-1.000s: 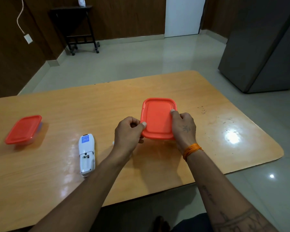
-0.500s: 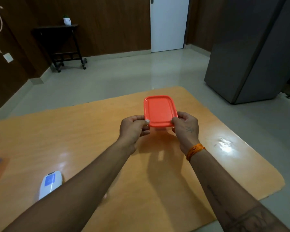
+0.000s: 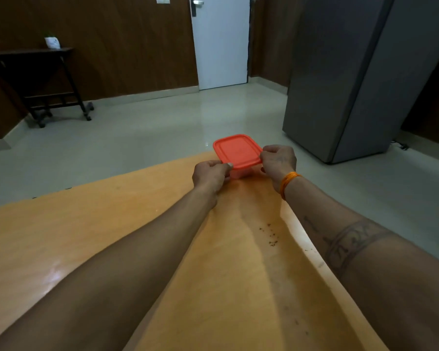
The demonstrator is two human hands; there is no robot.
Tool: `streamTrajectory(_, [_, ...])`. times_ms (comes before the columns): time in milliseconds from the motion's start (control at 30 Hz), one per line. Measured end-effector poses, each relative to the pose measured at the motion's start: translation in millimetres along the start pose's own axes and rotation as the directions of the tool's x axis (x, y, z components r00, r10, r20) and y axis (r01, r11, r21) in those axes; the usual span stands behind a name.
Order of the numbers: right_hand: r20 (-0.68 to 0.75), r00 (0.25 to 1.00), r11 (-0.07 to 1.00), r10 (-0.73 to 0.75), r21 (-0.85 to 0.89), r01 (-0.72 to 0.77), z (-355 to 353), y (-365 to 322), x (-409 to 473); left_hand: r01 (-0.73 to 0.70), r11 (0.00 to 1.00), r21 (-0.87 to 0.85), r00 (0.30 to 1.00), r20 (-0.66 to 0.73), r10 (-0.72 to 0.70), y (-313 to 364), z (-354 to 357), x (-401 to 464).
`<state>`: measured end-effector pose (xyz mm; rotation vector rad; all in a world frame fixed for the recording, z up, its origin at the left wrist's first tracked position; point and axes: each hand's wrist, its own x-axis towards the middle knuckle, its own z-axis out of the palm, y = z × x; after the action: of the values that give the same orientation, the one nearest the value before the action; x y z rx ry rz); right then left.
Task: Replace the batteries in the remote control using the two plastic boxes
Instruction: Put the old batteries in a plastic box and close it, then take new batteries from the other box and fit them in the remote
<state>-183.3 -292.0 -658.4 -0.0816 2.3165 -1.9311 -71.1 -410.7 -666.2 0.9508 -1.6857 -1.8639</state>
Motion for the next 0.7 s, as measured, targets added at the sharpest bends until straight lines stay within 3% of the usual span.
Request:
streamTrajectory(367, [-0.018,1.000,0.999,-0.015,-0.037,0.014,6.1,-5.5,16.2,-0.052,0.997,0.055,0.999,0.009,0.052,7.4,19.6,12.7])
streamTrajectory(700, [-0.117,0.990,0.994,-0.084,-0.082,0.075,-24.7,-7.9,-74.9,-0.117,0.984,0.138,0.993,0.031,0.113,36.6,-41.3,-49.6])
